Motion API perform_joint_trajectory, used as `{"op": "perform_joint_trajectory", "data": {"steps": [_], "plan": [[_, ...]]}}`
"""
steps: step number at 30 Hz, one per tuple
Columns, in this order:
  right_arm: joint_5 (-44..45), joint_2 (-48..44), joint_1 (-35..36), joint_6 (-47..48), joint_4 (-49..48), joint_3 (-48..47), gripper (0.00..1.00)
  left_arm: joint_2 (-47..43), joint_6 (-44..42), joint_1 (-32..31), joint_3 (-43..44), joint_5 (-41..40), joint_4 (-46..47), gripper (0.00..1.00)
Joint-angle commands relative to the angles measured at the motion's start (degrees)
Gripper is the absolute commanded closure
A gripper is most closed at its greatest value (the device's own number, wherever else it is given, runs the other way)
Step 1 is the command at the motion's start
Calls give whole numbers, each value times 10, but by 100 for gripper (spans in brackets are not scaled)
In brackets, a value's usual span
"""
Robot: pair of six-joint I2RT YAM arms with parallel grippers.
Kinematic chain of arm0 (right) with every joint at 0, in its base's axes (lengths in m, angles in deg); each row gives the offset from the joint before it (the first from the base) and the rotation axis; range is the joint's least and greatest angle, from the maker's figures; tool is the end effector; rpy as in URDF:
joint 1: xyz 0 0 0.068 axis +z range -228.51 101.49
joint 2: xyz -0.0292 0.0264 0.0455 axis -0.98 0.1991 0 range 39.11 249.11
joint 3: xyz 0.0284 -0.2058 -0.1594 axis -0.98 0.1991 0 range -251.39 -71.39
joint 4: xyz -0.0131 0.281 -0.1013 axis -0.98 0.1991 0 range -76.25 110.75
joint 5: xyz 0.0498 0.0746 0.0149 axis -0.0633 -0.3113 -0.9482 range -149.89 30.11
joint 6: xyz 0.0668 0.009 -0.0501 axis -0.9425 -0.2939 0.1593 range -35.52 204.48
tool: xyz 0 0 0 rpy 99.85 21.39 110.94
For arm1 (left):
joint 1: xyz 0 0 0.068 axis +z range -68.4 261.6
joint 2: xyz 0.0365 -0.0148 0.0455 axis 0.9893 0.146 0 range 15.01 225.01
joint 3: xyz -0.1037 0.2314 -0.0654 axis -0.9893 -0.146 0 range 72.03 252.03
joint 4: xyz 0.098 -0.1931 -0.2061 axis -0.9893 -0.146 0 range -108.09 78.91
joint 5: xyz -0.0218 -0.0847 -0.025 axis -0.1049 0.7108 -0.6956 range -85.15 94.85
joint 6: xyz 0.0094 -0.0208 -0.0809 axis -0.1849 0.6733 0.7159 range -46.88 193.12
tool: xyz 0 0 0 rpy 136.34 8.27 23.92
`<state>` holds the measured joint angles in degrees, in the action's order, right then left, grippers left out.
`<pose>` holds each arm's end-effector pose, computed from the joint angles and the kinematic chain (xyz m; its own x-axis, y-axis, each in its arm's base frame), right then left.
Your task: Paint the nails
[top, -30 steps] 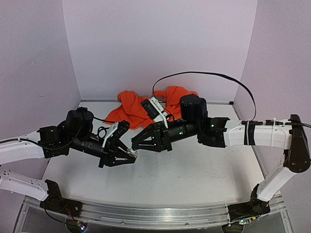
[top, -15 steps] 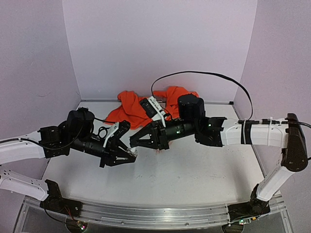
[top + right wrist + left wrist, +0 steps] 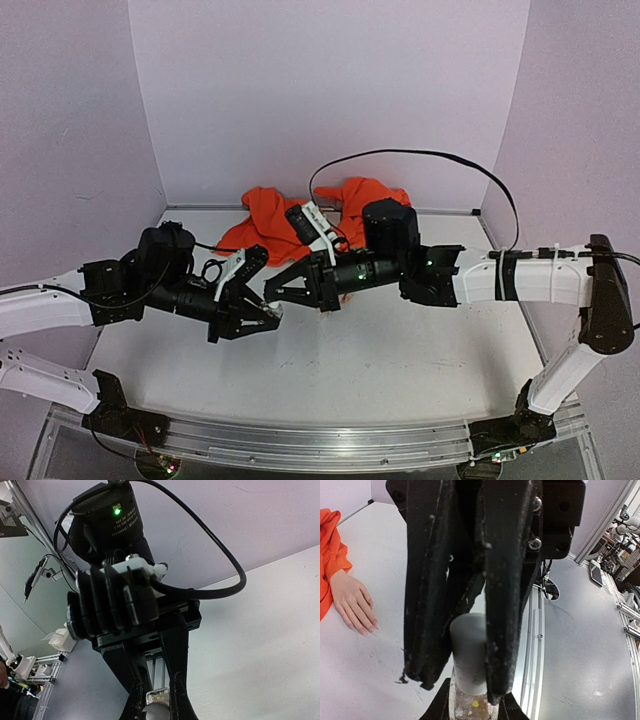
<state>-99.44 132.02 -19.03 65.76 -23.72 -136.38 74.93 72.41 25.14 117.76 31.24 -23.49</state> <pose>0.1839 0.4041 0.3073 -0.2358 0.0877 -0.9678 -0.9581 -0.1874 0.2164 0.1436 -0.2759 0.2580 -0.2352 0.3750 -0.8967 0.9693 0.1589 -0.1878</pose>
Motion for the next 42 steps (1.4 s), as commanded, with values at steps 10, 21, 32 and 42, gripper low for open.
{"op": "perform_joint_trajectory", "data": {"steps": [10, 21, 32, 42], "plan": [[229, -42, 19, 40, -7, 84, 100, -56, 35, 4, -14, -131, 7, 0], [472, 59, 153, 128, -179, 211, 100, -158, 86, 5, -43, -382, -15, 0], [524, 137, 176, 155, -189, 189, 95, -179, 110, 5, -54, -418, -22, 1], [539, 117, 176, 137, -180, 194, 52, -170, 121, 7, -38, -441, -44, 1]]}}
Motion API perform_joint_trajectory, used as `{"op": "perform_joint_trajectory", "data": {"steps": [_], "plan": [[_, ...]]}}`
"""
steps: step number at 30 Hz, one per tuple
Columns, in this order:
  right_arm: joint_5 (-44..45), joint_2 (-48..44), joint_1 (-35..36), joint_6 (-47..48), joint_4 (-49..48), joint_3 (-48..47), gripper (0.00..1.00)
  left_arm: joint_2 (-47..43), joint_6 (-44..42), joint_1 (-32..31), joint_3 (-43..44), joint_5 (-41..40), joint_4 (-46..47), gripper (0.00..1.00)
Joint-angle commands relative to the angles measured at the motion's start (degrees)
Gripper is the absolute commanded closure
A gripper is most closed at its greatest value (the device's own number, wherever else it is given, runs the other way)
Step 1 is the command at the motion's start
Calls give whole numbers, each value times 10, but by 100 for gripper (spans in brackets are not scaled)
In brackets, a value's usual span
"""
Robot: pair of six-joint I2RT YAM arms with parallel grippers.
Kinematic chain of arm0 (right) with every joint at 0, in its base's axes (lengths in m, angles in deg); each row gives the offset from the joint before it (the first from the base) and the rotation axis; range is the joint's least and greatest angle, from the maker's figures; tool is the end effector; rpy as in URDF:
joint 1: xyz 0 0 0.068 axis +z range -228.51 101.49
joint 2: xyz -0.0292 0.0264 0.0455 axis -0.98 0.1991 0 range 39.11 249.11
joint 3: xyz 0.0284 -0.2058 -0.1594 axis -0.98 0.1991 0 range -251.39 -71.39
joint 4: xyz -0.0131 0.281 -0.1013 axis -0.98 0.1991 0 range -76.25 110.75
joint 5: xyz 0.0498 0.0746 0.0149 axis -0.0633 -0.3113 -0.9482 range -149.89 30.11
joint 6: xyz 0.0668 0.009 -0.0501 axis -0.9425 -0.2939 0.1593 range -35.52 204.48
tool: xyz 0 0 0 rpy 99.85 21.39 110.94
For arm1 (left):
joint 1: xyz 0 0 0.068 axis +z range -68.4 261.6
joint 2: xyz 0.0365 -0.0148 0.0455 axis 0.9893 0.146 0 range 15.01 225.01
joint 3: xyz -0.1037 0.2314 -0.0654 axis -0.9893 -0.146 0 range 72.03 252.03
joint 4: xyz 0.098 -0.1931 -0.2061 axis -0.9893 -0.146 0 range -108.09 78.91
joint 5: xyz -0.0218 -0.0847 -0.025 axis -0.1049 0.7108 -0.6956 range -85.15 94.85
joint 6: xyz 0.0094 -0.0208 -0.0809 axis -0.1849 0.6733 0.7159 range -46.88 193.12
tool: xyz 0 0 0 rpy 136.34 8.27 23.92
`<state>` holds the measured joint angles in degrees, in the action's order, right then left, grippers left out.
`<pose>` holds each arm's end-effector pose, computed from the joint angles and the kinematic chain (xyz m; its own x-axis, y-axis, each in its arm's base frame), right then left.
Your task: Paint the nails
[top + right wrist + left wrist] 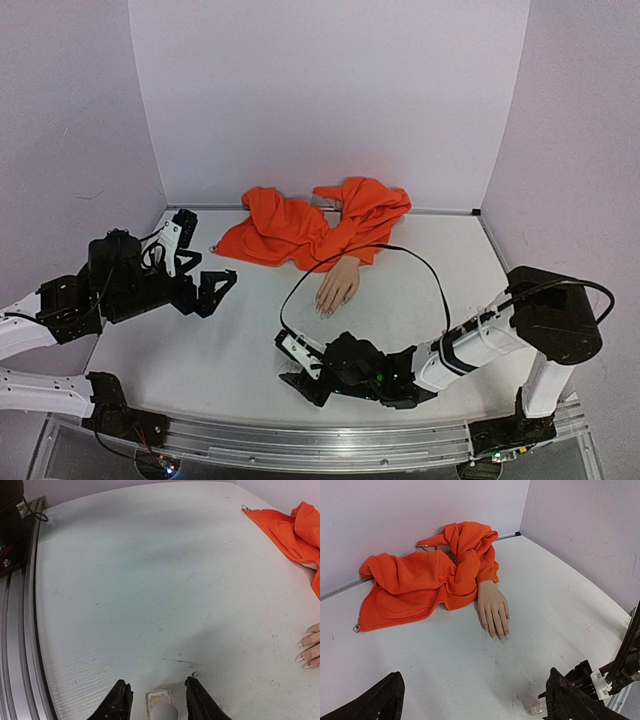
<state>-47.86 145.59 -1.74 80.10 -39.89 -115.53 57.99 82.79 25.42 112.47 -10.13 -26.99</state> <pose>0.1114 0.4066 0.1094 -0.1036 -0.1141 -0.9881 -0.8997 0.4344 0.0442 0.1605 -0.2054 0.2873 -0.2853 0.1345 -0.9489 0.6271 0.7749 -0.0787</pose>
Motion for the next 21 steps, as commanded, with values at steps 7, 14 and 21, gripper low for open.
{"op": "perform_joint_trajectory", "data": {"steps": [7, 14, 21], "plan": [[85, -122, -12, -27, 43, -18, 21, 24, 69, 156, 31, 22, -60, 1], [72, -299, -228, -129, 221, -1, 10, 11, 103, 372, 27, 84, -66, 0], [35, -462, -443, -140, 330, 31, 2, -32, 61, 393, 49, 46, -74, 0]]}}
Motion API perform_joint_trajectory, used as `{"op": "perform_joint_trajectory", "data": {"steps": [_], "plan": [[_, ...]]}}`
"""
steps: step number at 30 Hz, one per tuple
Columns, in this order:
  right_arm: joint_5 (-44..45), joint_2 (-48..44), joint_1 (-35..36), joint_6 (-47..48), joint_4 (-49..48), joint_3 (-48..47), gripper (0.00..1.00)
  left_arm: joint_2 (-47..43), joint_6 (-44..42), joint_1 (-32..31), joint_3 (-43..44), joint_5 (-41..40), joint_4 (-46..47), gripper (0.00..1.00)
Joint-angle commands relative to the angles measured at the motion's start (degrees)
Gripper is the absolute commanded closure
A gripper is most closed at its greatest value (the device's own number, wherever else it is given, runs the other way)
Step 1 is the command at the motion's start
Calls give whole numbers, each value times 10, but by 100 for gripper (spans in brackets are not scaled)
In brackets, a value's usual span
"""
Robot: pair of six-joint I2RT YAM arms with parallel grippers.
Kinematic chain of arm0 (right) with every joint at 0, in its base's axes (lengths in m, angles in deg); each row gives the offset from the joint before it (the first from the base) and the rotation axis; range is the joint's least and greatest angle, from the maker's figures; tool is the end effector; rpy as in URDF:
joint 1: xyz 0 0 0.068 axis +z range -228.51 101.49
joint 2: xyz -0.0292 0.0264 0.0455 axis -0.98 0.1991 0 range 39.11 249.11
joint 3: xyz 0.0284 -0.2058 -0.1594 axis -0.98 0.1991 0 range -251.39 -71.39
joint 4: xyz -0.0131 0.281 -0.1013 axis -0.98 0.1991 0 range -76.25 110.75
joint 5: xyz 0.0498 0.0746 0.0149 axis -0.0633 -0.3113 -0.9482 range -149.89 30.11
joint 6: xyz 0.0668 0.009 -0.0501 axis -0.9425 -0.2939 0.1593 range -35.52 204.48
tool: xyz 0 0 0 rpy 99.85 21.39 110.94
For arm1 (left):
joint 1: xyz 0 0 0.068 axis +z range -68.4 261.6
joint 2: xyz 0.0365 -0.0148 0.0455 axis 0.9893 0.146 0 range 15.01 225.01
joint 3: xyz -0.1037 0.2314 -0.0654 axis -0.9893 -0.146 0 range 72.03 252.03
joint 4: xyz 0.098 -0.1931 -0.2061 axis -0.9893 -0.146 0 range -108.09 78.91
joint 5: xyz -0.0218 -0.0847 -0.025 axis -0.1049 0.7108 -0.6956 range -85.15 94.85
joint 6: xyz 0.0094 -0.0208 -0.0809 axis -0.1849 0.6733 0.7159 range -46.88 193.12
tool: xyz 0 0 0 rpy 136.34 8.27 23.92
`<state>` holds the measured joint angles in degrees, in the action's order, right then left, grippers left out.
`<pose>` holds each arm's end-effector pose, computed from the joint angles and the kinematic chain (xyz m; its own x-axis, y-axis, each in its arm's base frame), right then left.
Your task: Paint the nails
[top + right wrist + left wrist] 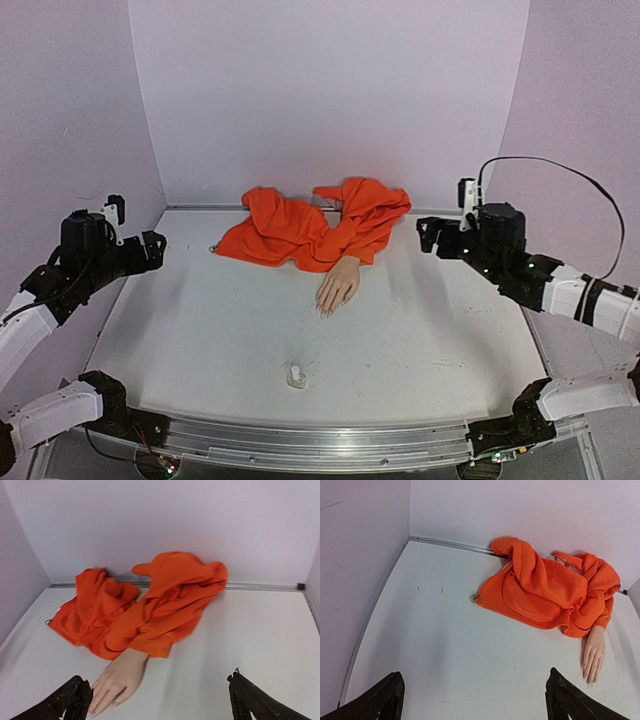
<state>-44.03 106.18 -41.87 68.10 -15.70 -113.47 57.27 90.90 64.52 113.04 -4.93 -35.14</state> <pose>0.2924 0.1923 0.2916 -0.0402 0.3082 -0.9505 -0.3587 0.8834 0.3016 0.2440 -0.0619 0.2747 -0.4324 -0.1819 -0.8831 0.0112 0.9783 -0.2069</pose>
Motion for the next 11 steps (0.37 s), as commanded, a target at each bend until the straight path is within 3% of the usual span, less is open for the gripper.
{"op": "perform_joint_trajectory", "data": {"steps": [1, 6, 11], "plan": [[13, -79, -42, -24, 105, 5, 2, -27, -22, 2, 46, -5, 4, 1], [55, -107, -42, -33, 133, -20, 2, -31, -24, 2, 49, 20, 0, 1], [30, -160, -42, -25, 89, 8, 2, -29, -28, 2, 51, 27, -4, 1]]}}
